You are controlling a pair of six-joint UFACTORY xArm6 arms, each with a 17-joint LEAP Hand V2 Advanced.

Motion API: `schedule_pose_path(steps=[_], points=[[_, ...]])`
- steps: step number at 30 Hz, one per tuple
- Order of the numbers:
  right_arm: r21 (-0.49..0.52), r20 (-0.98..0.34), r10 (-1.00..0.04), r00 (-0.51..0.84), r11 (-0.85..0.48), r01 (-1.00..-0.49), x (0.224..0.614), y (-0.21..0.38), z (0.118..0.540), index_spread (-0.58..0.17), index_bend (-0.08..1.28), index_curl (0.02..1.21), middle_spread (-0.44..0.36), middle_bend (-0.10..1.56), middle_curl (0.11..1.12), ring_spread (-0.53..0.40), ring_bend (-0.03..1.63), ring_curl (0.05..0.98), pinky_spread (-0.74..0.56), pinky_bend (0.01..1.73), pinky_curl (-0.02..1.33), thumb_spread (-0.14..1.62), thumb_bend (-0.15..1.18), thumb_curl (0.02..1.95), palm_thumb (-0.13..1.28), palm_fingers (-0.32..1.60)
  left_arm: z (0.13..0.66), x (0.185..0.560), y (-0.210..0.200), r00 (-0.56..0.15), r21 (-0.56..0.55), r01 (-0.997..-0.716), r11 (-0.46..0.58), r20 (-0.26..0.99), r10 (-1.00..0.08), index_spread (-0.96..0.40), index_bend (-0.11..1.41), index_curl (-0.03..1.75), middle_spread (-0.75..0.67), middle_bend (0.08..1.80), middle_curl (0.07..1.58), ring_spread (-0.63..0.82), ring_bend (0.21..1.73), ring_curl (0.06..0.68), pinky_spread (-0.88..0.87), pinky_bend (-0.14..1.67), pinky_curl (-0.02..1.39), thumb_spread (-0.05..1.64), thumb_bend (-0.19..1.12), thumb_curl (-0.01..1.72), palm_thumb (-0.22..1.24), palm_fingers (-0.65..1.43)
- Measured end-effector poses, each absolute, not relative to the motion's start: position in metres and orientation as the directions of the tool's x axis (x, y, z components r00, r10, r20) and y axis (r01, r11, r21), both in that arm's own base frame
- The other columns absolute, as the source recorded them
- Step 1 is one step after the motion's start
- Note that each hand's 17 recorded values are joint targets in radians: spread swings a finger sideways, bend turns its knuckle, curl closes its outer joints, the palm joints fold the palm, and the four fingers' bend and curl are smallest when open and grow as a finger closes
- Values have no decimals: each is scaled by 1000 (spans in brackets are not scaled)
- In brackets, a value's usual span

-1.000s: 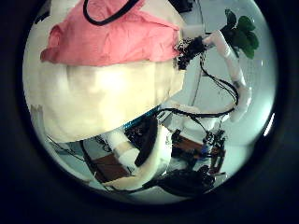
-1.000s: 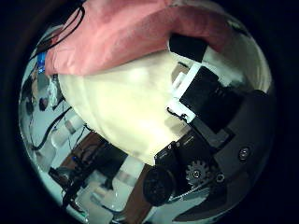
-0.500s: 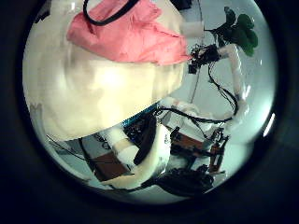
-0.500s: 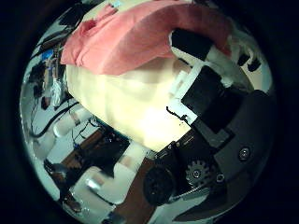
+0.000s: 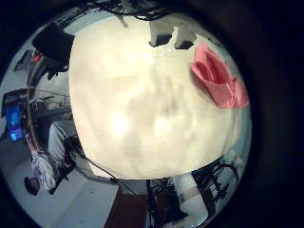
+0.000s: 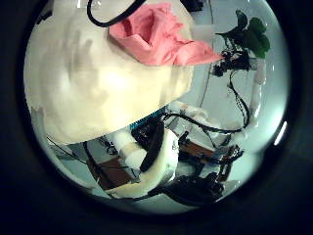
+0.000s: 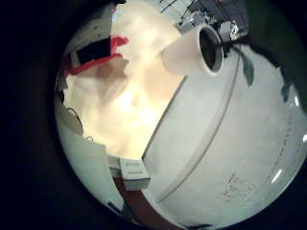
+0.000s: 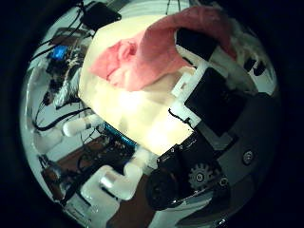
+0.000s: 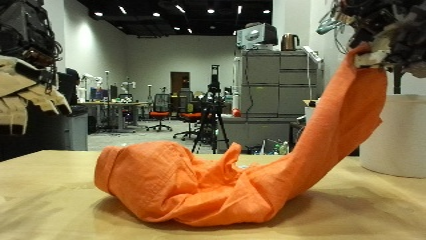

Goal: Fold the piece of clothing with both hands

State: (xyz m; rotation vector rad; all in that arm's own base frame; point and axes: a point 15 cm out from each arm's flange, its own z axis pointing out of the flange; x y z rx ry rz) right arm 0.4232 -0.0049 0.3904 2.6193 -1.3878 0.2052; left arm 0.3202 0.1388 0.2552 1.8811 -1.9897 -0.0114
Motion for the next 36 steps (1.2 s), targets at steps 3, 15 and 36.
schedule_pose_path(steps=[3,15,36], points=[[65,187,-760,623,-623,-780,425,45,392,-187,1153,732,-114,1291,751,-194,1334,633,-313,1226,637,1144,45,826,1114,1177,253,319,144,-1,274,-958,84,288,-958,7,149,272,185,273,349,453,488,219,472,283,319,1326,-11,195,148,57],[44,108,-541,834,-835,-548,426,241,359,-192,1145,731,-114,1300,751,-185,1346,641,-311,1240,638,1161,22,889,1105,1166,257,310,151,16,272,-960,70,301,-953,7,149,273,185,274,350,455,486,216,474,275,319,1322,-10,201,143,56],[7,112,-459,882,-887,-462,458,357,291,-296,514,630,-128,1029,677,-249,1346,629,-417,1152,605,1339,-29,657,688,268,254,287,149,32,271,-961,59,320,-947,0,149,273,185,274,349,456,481,216,468,270,321,1322,-10,205,142,56]])
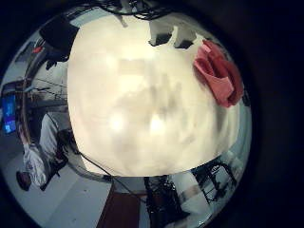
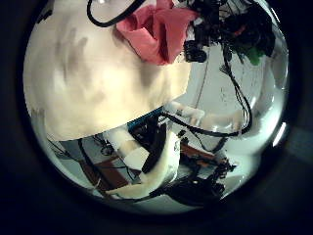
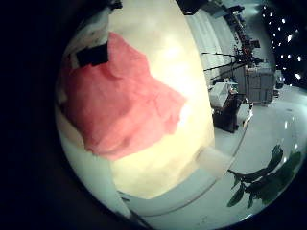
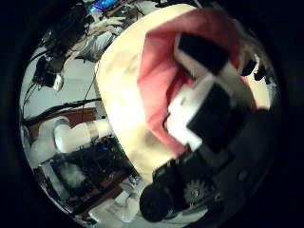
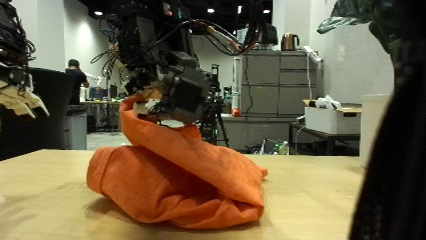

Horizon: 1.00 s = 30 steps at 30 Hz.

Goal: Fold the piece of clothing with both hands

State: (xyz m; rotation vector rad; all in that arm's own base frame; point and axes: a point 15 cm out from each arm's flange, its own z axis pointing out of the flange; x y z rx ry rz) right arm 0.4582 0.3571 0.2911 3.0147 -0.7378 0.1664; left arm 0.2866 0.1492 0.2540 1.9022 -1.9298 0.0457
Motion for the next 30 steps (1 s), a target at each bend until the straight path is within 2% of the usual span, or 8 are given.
schedule_pose_path(steps=[1,2,4,8,13,17,24,30], points=[[-9,102,-470,877,-882,-472,461,354,296,-331,472,590,-114,974,656,-233,1287,615,-327,1077,598,1331,-28,627,669,91,255,286,148,32,271,-961,60,321,-947,0,149,273,185,274,349,456,481,216,468,270,321,1322,-10,206,142,56],[-19,85,-483,872,-875,-483,462,353,297,-340,462,574,-111,966,650,-232,1279,608,-309,1065,589,1330,-24,619,668,101,255,285,147,33,273,-960,59,320,-947,0,149,273,185,274,349,456,481,216,468,270,321,1322,-10,206,142,56],[-49,48,-496,867,-868,-494,460,354,306,-381,412,503,-67,782,571,-157,1114,534,-124,1060,552,1293,-28,587,652,-65,255,285,147,30,272,-960,61,319,-947,-1,149,273,185,274,349,456,481,216,468,270,321,1322,-10,206,142,56],[-163,-15,-512,859,-846,-507,460,340,357,-426,340,427,-8,603,477,-11,927,429,165,1022,485,1245,-12,542,672,-39,260,285,144,24,264,-962,63,315,-949,-1,149,273,185,274,349,457,481,217,468,269,321,1322,-10,206,142,56],[-223,-6,-579,816,-794,-565,463,287,415,-438,317,402,15,543,436,54,846,376,322,936,429,1227,-1,527,750,23,269,281,137,9,255,-964,75,311,-950,-1,149,273,185,274,349,457,480,217,468,269,321,1322,-10,206,142,56],[-220,-7,-646,763,-743,-632,458,233,447,-439,331,396,18,528,417,79,788,343,393,807,370,1210,2,537,821,63,277,278,128,-10,252,-963,92,310,-951,-1,149,272,185,273,349,457,480,217,468,269,321,1322,-10,206,142,56],[-151,-25,-733,680,-670,-727,420,147,480,-416,308,383,35,467,382,120,650,288,397,624,295,1198,-7,543,873,52,296,271,94,-64,239,-961,137,290,-955,-1,152,274,185,271,349,457,477,217,468,266,321,1322,-10,206,142,59],[-79,-62,-757,650,-646,-759,380,114,448,-402,269,369,38,397,355,135,588,258,402,546,264,1208,-12,543,878,135,305,276,41,-126,234,-953,190,265,-956,-1,157,277,187,264,347,457,471,215,468,260,320,1322,-10,207,142,66]])
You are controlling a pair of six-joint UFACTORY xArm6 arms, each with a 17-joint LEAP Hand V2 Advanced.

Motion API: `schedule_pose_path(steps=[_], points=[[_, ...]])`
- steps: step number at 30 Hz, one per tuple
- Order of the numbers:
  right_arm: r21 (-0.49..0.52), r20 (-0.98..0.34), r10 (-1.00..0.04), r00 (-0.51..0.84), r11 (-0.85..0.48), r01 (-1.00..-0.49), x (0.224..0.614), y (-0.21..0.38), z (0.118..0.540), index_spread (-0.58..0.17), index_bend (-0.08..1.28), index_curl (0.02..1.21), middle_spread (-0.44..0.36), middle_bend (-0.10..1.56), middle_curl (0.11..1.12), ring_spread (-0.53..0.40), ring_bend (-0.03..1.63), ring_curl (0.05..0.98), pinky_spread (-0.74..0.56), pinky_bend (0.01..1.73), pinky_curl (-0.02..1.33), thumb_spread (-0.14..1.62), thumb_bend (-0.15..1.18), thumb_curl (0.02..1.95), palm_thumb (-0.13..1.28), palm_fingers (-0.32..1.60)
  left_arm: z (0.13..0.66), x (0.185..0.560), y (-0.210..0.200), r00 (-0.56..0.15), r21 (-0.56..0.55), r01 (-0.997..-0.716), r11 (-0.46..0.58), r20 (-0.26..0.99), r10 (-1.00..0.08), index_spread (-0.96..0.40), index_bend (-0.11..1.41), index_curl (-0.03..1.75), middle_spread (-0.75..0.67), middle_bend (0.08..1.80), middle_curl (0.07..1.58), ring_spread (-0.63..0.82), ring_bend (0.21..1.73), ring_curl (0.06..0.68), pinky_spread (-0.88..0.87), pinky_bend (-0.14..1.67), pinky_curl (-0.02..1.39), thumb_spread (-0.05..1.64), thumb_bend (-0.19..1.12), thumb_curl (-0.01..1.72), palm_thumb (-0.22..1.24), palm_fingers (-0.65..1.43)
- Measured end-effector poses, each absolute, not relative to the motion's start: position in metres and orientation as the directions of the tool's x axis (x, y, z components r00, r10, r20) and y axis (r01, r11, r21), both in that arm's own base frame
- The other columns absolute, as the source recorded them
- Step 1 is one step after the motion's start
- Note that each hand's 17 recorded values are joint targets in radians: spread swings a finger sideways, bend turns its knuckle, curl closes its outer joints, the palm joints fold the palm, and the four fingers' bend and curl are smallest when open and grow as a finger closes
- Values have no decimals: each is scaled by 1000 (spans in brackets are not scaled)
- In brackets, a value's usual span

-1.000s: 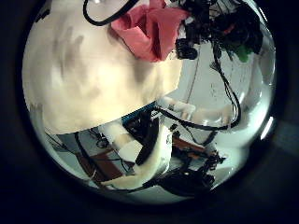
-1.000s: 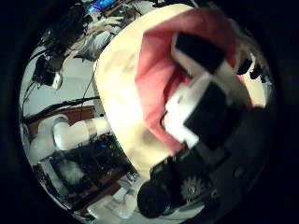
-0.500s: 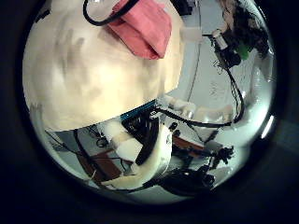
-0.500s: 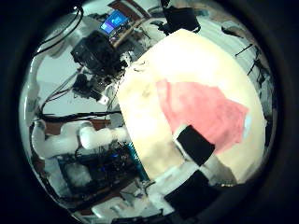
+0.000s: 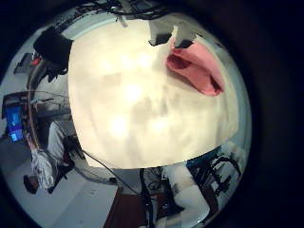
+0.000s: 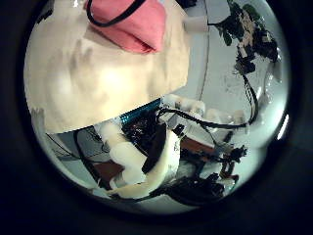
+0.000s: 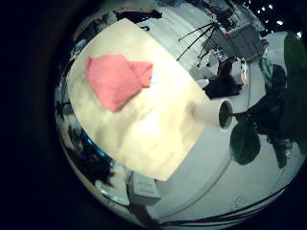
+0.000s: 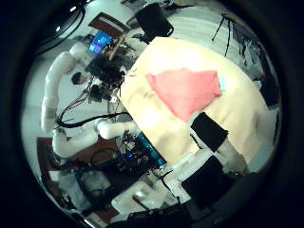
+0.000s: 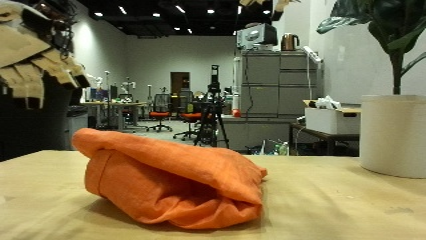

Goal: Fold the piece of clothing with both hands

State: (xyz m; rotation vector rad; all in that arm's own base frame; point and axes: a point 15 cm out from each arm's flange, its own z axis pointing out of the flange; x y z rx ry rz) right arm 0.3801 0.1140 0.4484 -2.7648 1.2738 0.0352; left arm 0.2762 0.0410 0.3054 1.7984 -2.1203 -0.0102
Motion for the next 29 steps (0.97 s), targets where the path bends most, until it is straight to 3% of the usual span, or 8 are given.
schedule_pose_path(steps=[4,11,15,18,29], points=[[-118,-50,-763,645,-637,-762,371,109,444,-403,244,364,37,362,344,125,567,247,407,511,252,1210,-19,540,862,185,306,283,15,-137,239,-951,198,249,-959,-1,155,280,189,259,347,456,466,213,473,261,320,1322,-10,207,142,74],[-59,-86,-776,625,-622,-781,338,99,388,-403,194,357,-10,301,330,137,524,233,409,451,240,1230,-28,515,765,207,307,294,-23,-163,240,-944,225,255,-953,-9,158,281,205,258,346,455,461,213,473,254,320,1316,-11,207,139,82],[-32,-99,-794,599,-599,-800,334,91,383,-400,195,358,17,271,326,159,474,220,407,424,238,1246,-23,493,719,191,305,293,-35,-180,257,-936,241,241,-954,-12,157,283,202,255,346,455,459,213,475,245,318,1308,-11,208,136,82],[-11,-108,-825,555,-557,-830,333,86,379,-399,191,356,35,257,326,173,424,208,400,391,236,1263,-19,472,692,182,298,288,-28,-174,280,-931,234,225,-959,-13,160,286,200,234,343,456,460,214,475,248,320,1301,-12,208,133,77],[77,-139,-852,506,-518,-852,309,83,375,-393,176,339,46,212,325,197,358,200,384,314,242,1294,-9,424,682,188,298,289,-27,-142,275,-938,211,252,-957,-25,155,290,182,223,345,457,451,212,469,238,319,1280,-12,213,126,84]])
